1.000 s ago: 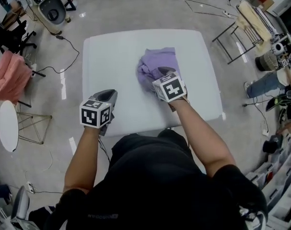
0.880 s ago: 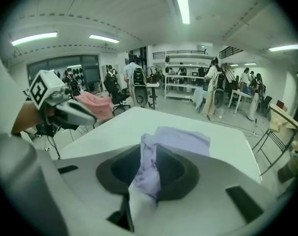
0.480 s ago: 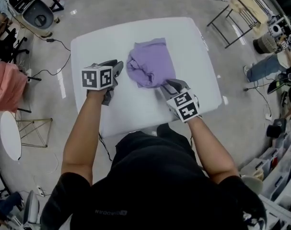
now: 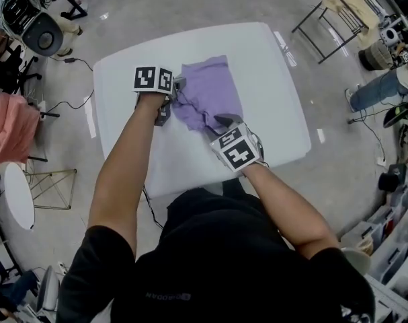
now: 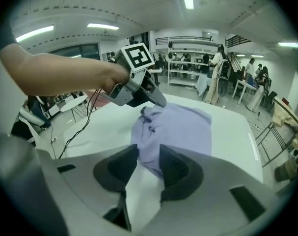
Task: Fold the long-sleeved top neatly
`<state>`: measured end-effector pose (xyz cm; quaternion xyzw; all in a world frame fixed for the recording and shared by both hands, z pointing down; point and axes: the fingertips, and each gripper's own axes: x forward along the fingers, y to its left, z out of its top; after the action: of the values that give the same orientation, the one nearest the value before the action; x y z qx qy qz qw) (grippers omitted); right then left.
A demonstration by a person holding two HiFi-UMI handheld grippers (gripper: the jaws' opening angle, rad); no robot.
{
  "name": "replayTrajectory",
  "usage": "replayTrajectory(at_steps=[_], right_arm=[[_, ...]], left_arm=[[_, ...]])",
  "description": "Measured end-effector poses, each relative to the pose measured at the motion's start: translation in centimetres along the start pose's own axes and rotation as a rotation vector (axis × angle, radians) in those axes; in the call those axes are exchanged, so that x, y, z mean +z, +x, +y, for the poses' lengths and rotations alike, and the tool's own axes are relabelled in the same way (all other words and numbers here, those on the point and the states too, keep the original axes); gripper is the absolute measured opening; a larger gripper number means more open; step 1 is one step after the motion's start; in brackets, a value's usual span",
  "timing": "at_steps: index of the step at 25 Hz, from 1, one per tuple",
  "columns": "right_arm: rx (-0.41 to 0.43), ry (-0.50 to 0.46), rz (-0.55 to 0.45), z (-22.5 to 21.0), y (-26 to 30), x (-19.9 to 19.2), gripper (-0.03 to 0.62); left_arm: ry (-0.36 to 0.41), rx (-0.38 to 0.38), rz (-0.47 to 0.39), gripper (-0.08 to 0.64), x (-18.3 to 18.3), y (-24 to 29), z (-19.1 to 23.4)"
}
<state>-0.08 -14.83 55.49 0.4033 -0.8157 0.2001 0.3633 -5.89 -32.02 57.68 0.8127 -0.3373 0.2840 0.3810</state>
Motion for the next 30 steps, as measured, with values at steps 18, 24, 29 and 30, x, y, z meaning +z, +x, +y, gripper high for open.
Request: replayTrajectory(at_steps=[18, 24, 29, 30], right_arm=[[-0.032, -0.431, -0.041, 6.2, 3.3, 5.3, 0.021], [0.0, -0.542, 0.113, 8.1, 9.4, 0.2, 0.017], [0.006, -0.545, 0.14, 7.9, 11.5, -0.3, 0.014], [0.011, -0.547, 0.144, 8.1, 11.6, -0.3, 0.014]], left_arm=[[0.274, -0.034, -0.12, 0.012, 6.1, -4.6, 0.9], [0.155, 0.101, 0.017, 0.012, -0.1, -1.1, 8.6], [0.233, 0.163, 0.063, 0.012, -0.9, 0.8, 10.1], [0.222, 0.172, 0.077, 0.012, -1.1, 1.3, 10.3]])
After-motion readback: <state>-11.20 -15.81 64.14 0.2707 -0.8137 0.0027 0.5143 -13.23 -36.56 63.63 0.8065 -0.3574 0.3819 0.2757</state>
